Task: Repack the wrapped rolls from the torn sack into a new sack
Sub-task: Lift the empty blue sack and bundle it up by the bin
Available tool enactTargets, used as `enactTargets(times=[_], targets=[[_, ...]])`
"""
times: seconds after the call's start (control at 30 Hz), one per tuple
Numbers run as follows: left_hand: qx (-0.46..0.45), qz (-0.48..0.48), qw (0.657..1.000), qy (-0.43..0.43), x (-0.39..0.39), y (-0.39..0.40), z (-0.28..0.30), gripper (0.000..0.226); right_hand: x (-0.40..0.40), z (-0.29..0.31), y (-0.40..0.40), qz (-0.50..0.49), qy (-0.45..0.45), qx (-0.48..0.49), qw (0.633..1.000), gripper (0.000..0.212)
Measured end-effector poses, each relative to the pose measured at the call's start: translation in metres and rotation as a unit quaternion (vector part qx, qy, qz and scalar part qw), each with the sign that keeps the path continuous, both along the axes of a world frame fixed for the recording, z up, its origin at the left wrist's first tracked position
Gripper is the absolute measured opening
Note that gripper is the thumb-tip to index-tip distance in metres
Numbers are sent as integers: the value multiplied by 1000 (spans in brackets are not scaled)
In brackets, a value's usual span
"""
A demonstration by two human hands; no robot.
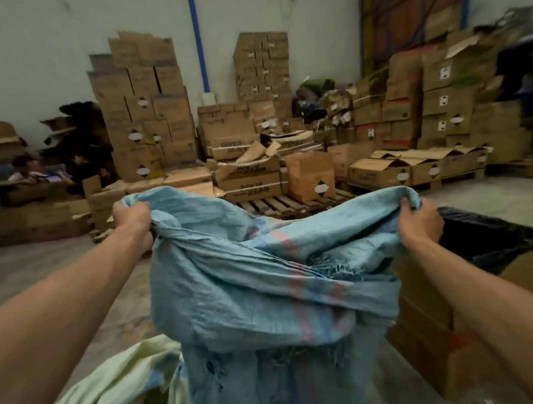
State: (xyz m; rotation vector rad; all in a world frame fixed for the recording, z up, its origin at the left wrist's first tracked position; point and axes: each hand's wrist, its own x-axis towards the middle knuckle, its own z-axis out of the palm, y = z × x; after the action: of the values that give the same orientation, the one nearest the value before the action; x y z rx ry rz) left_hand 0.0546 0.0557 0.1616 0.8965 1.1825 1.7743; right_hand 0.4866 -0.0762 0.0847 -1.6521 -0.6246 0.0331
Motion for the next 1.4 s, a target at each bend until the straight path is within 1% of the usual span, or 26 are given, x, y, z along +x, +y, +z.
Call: enactTargets(times=[0.07,0.13,0.2,0.27,0.33,0.4,0.47,0.53,0.6,0.67,0.7,0.77,0.8,0.87,0.93,1.0,1.07,1.1,1.13,1.17,1.2,1.23,1.27,1.3,1.33,1.4], targets=[[59,-22,998,-11,-11,-8,33,35,-4,26,-1,170,94,15,981,48],[98,-65,993,-20,-18,-18,58,44,-18,41,-9,348,198,18,916,54],[102,-127,987,-21,-22,-24,76,55,-45,45,-13,476,204,-1,855,45],[78,-209,975,-3,-23,-33,84,58,-77,34,-8,510,186,-4,840,45],[47,-301,952,21,-21,-40,88,70,-118,17,1,513,98,-16,853,32],[57,-349,935,31,-15,-50,90,73,-166,3,7,491,-80,-46,866,14],[81,-378,922,28,-8,-53,89,74,-209,-24,25,503,-203,-77,837,4],[82,-407,910,18,-5,-57,89,76,-244,-49,43,505,-288,-166,797,9],[80,-394,916,12,-12,-58,93,73,-266,-67,55,483,-314,-281,768,32],[91,-350,932,13,-31,-55,104,69,-264,-80,59,495,-285,-434,697,59],[93,-338,937,3,-42,-52,107,68,-258,-79,55,500,-221,-472,692,80],[103,-312,944,-37,-67,-45,116,66,-236,-95,59,471,-151,-481,725,138],[121,-281,951,-48,-77,-41,119,64,-227,-95,56,474,-148,-490,717,138],[147,-200,968,-26,-89,-39,121,67,-209,-84,48,483,-247,-520,660,79],[145,-146,978,27,-95,-35,117,73,-203,-62,39,545,-325,-429,643,44],[136,-132,981,40,-98,-31,111,77,-203,-38,27,513,-395,-299,701,35],[131,-139,981,21,-100,-30,104,76,-194,-31,21,342,-500,-202,769,36],[133,-145,980,10,-100,-31,101,73,-186,-41,23,268,-509,-196,795,42],[136,-152,979,0,-100,-33,100,70,-179,-50,24,235,-476,-203,823,55],[139,-156,978,-5,-100,-35,100,67,-173,-58,24,256,-358,-234,867,73],[141,-160,977,-9,-99,-36,99,65,-170,-64,25,309,-178,-255,899,88],[142,-160,977,-12,-100,-38,98,65,-169,-72,25,361,-22,-283,889,92],[140,-161,977,-13,-99,-39,97,66,-171,-79,23,406,65,-314,856,85],[138,-158,978,-12,-100,-40,96,66,-175,-84,20,433,79,-347,828,72],[136,-156,978,-9,-99,-41,95,67,-178,-89,18,452,70,-354,816,58],[129,-150,980,16,-101,-44,93,69,-184,-94,17,462,91,-314,824,40]])
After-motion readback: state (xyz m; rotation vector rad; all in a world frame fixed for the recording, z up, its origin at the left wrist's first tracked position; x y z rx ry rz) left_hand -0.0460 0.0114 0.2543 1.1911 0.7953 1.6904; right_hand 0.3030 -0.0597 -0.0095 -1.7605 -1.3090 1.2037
